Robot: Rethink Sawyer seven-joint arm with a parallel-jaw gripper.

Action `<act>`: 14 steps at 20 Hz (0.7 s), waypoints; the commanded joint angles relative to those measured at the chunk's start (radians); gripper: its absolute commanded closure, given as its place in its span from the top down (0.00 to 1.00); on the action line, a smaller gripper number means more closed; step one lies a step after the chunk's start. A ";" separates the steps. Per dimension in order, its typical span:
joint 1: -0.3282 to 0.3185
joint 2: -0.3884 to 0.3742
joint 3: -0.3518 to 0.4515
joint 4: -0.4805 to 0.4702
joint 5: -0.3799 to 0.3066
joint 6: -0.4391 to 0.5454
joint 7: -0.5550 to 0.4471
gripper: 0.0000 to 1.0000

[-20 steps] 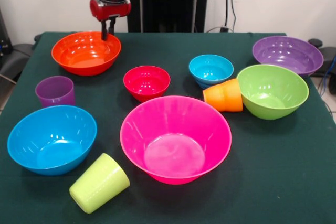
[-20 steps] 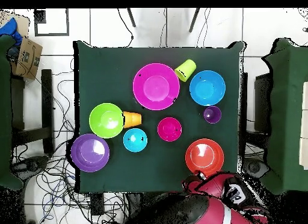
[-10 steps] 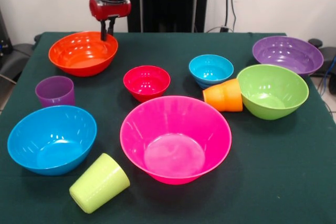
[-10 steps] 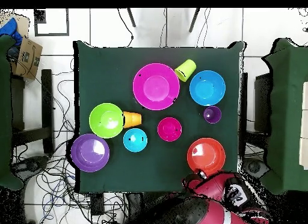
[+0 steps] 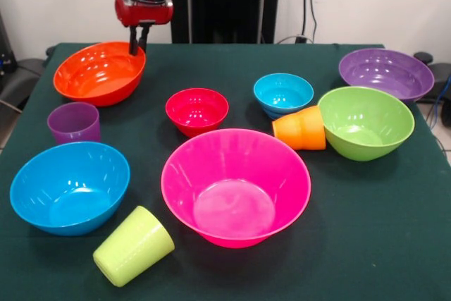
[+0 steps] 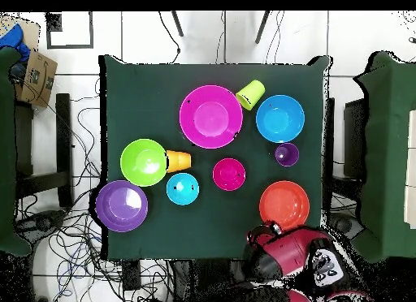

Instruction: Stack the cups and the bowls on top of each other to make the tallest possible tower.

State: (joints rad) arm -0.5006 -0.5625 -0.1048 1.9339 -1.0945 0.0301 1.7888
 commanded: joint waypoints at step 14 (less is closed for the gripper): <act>-0.022 -0.073 0.214 0.035 0.150 0.332 -0.096 0.00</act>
State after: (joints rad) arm -0.5250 -0.6268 -0.0259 1.9489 -0.9987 0.2368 1.7888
